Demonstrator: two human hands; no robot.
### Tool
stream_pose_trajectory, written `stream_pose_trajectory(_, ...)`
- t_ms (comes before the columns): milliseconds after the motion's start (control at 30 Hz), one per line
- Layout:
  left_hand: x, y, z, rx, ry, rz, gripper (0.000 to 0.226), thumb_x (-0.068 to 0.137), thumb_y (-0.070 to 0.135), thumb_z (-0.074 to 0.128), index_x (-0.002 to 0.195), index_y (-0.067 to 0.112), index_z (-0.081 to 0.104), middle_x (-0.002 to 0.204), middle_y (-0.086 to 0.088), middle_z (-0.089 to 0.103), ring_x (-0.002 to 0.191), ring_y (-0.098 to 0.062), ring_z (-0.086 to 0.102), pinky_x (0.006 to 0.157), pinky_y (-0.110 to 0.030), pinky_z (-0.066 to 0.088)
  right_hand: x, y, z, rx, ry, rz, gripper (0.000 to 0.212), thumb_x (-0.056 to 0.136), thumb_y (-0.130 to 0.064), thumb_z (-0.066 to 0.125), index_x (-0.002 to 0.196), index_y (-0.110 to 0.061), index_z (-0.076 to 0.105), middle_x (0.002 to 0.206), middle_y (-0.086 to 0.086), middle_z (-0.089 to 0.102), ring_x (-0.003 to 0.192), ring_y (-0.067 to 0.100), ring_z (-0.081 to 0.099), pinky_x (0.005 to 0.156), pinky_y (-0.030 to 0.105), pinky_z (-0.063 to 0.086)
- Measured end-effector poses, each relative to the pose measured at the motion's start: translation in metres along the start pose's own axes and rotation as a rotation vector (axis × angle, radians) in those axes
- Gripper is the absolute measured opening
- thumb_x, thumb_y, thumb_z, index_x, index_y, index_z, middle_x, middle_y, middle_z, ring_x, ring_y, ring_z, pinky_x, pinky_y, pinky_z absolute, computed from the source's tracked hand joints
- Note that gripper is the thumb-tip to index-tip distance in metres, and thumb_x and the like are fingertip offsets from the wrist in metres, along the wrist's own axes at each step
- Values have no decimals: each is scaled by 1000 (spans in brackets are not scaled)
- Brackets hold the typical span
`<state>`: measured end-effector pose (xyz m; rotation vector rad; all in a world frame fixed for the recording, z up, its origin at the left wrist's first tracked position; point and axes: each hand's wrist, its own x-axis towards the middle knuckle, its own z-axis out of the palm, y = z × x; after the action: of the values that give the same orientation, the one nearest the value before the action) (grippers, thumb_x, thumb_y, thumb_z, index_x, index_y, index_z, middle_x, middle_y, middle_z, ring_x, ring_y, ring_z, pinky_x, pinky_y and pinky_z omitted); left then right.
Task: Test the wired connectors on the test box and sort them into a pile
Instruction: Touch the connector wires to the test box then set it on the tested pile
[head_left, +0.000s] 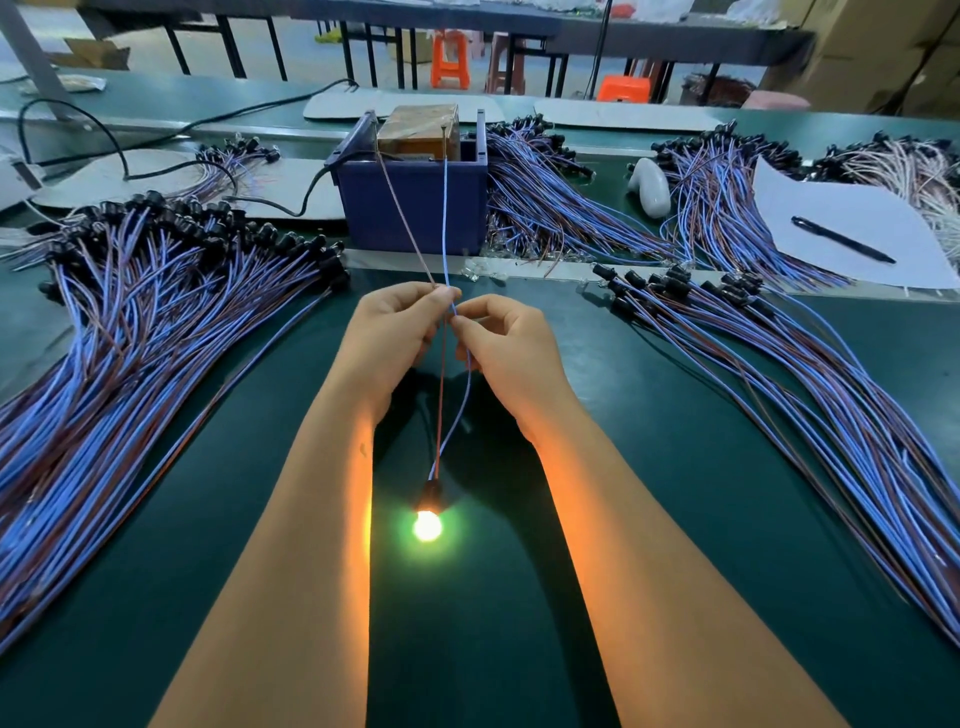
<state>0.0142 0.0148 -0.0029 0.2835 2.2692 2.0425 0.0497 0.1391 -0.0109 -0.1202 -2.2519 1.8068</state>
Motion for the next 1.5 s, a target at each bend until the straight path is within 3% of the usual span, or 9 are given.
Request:
stream_pose_trajectory(233, 0, 6, 0, -422, -46, -20, 16, 97, 17, 58, 84, 17, 68, 54, 8, 52, 48, -5, 44, 51, -16, 34, -1, -2, -4, 190, -76, -25, 18, 95, 1, 55, 101, -11, 67, 70, 4, 62, 62, 11, 57, 59, 21, 50)
stream_pose_trajectory(367, 0, 9, -5, -717, -36, 15, 15, 97, 15, 57, 87, 17, 67, 64, 5, 61, 56, -7, 56, 51, -16, 45, -3, -2, -2, 64, -188, -87, 56, 80, -5, 77, 125, -32, 58, 83, 8, 56, 75, 15, 55, 80, 31, 55)
stream_pose_trajectory(533, 2, 3, -3, -510, 81, 8, 11, 93, 12, 63, 85, 16, 70, 73, 3, 74, 64, -5, 66, 61, -15, 52, 1, -2, -9, 378, -103, -69, 23, 102, -27, 49, 120, -29, 63, 85, 3, 63, 65, 9, 57, 62, 21, 46)
stream_pose_trajectory(667, -6, 4, 6, -393, -203, 127, 15, 73, 6, 77, 80, 19, 80, 86, -2, 77, 80, -9, 70, 78, -19, 55, 9, 4, -22, 533, 44, 3, 32, 106, -25, 37, 93, -16, 64, 83, 0, 67, 65, 10, 60, 63, 23, 47)
stream_pose_trajectory(833, -17, 6, 30, -126, -426, 114, 25, 83, -13, 65, 81, 9, 76, 92, -10, 77, 89, -9, 69, 86, -15, 51, 12, 4, -38, 642, 119, 85, 29, 107, -17, 33, 89, -8, 54, 51, -3, 52, 46, 10, 52, 48, 24, 44)
stream_pose_trajectory(967, -26, 10, 44, -27, -508, 106, 27, 87, -19, 52, 90, 0, 71, 82, 0, 75, 79, -4, 70, 76, -12, 50, 5, 9, -44, 447, 225, 109, 31, 107, -21, 34, 87, -11, 55, 43, -9, 34, 37, 6, 30, 37, 18, 26)
stream_pose_trajectory(1100, -29, 10, 50, 1, -512, 87, 21, 90, -14, 54, 97, -1, 69, 82, 3, 75, 78, -2, 70, 76, -11, 49, 0, 7, -62, 117, 203, 87, 32, 105, -23, 38, 80, -15, 56, 43, -11, 37, 39, 4, 33, 43, 20, 30)
stream_pose_trajectory(1400, -26, 4, 53, 61, -347, 52, 28, 95, -2, 50, 91, 14, 72, 78, 1, 76, 73, -5, 67, 75, -11, 50, 5, 5, -162, -1010, 247, 132, 37, 103, -34, 33, 86, -10, 55, 88, 9, 62, 77, 29, 53, 57, 33, 31)
stream_pose_trajectory(1500, -25, 4, 53, 51, -281, 53, 30, 94, -3, 48, 87, 15, 72, 75, 0, 75, 71, -7, 66, 74, -15, 50, 6, 4, -170, -1329, 315, 197, 32, 102, -38, 36, 112, -13, 54, 115, 13, 60, 100, 31, 53, 75, 37, 40)
